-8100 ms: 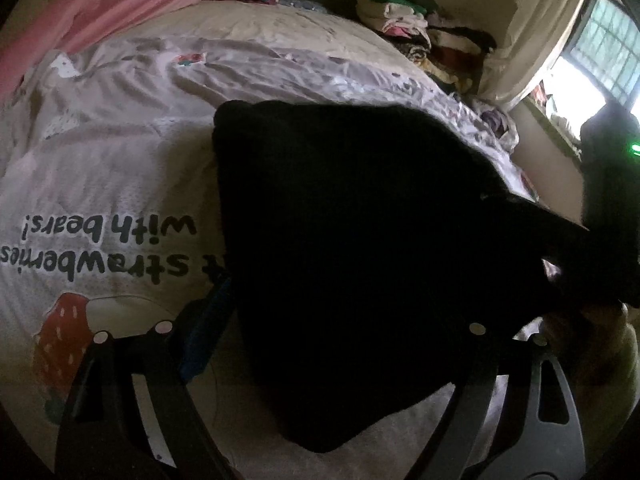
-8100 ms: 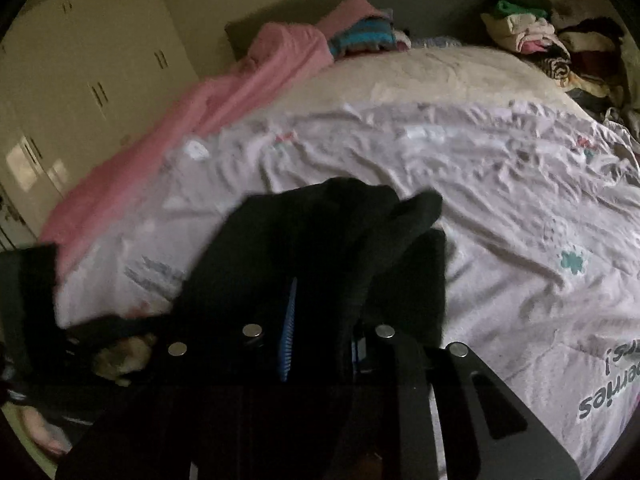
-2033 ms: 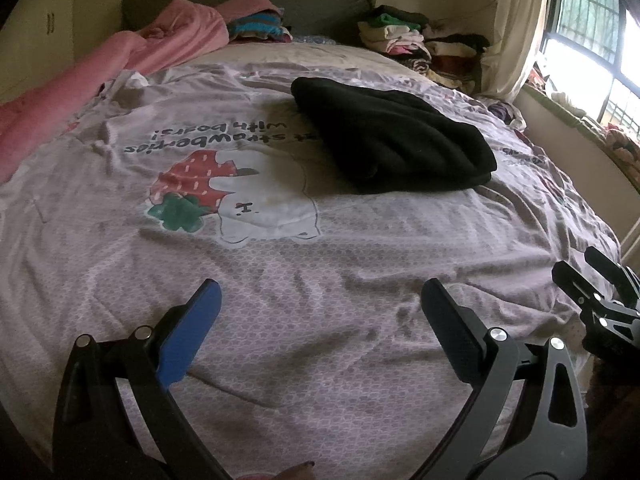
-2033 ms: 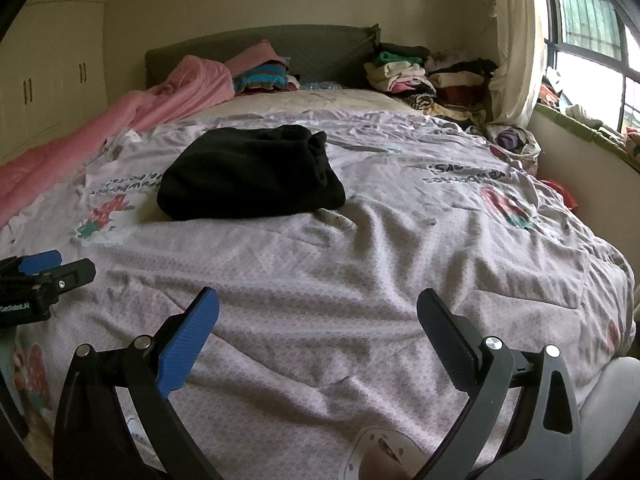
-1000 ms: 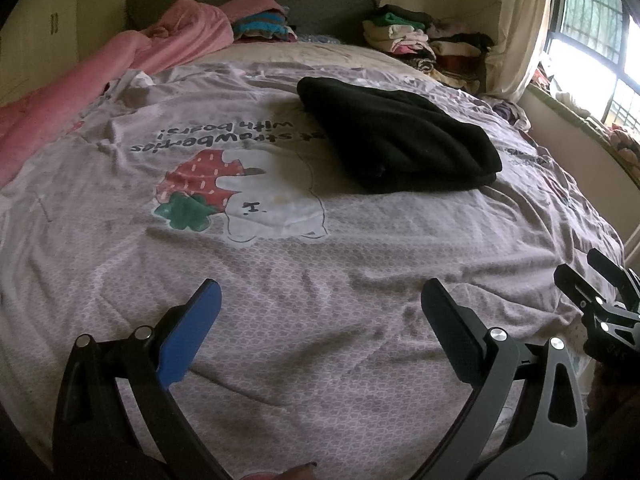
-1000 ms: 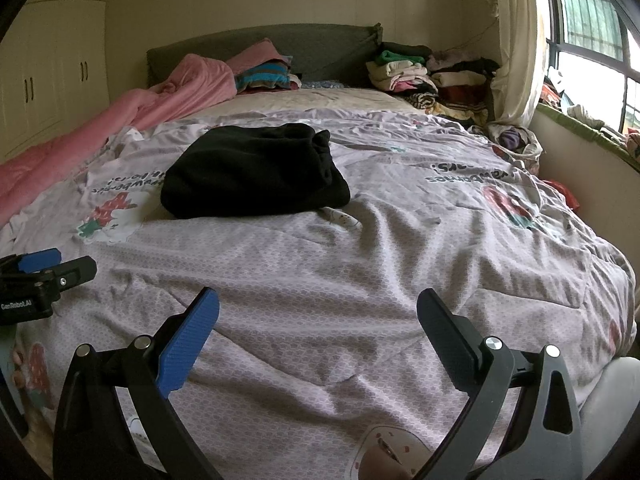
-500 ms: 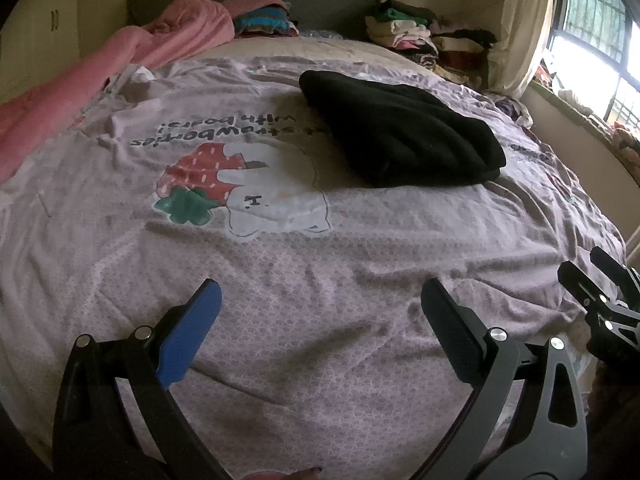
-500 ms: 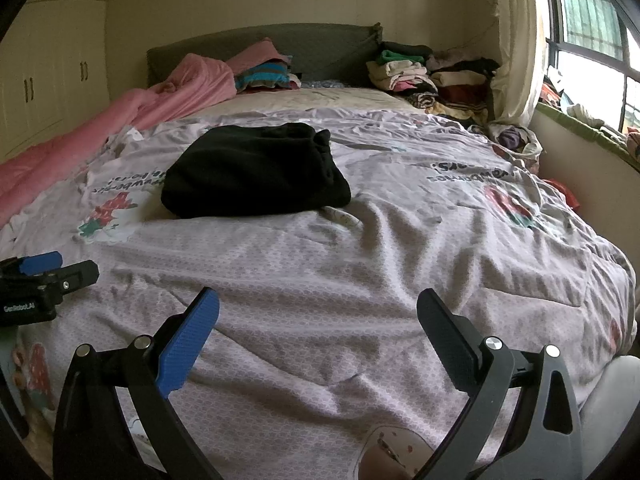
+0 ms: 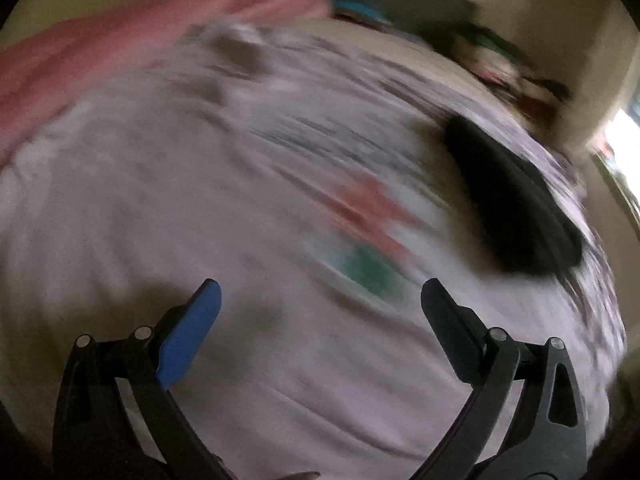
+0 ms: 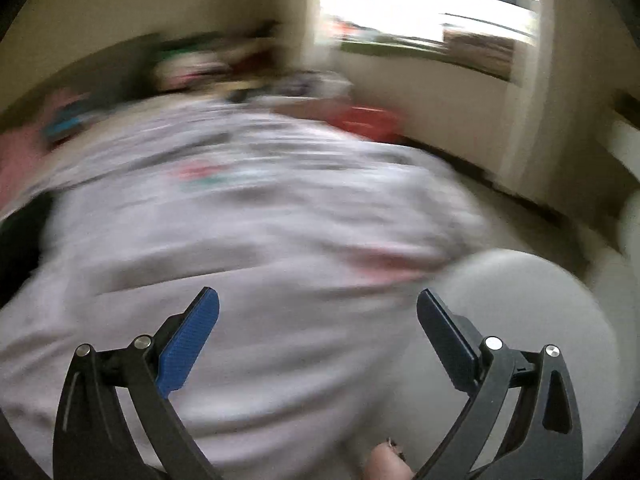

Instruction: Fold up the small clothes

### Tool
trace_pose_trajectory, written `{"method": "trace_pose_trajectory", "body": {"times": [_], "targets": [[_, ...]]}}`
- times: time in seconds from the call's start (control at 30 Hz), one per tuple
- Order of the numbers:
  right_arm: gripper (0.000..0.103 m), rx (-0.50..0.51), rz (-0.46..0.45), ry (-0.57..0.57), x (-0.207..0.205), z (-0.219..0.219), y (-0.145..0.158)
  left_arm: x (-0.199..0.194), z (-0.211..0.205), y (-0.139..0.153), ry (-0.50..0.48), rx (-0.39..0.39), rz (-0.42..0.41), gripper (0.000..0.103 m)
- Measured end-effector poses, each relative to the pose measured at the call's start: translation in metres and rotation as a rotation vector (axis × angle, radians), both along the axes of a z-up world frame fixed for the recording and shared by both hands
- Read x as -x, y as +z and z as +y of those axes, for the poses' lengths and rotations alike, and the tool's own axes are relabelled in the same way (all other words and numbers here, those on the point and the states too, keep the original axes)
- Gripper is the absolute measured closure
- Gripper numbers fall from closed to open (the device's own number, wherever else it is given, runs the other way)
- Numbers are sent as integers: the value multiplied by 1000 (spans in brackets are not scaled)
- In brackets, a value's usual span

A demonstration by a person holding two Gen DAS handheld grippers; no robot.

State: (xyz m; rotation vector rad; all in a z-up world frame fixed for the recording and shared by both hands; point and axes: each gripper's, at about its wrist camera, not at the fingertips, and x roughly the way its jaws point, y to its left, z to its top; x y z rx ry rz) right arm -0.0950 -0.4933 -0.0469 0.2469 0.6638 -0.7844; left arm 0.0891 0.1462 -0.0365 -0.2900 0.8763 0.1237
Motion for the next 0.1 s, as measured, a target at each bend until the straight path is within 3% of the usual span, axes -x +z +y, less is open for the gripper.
{"method": "trace_pose_trajectory", "body": {"times": [0.1], "targets": [[4,-6,102,-247,36,-84,-22,-24,74,2,166,-104,15,9]]}}
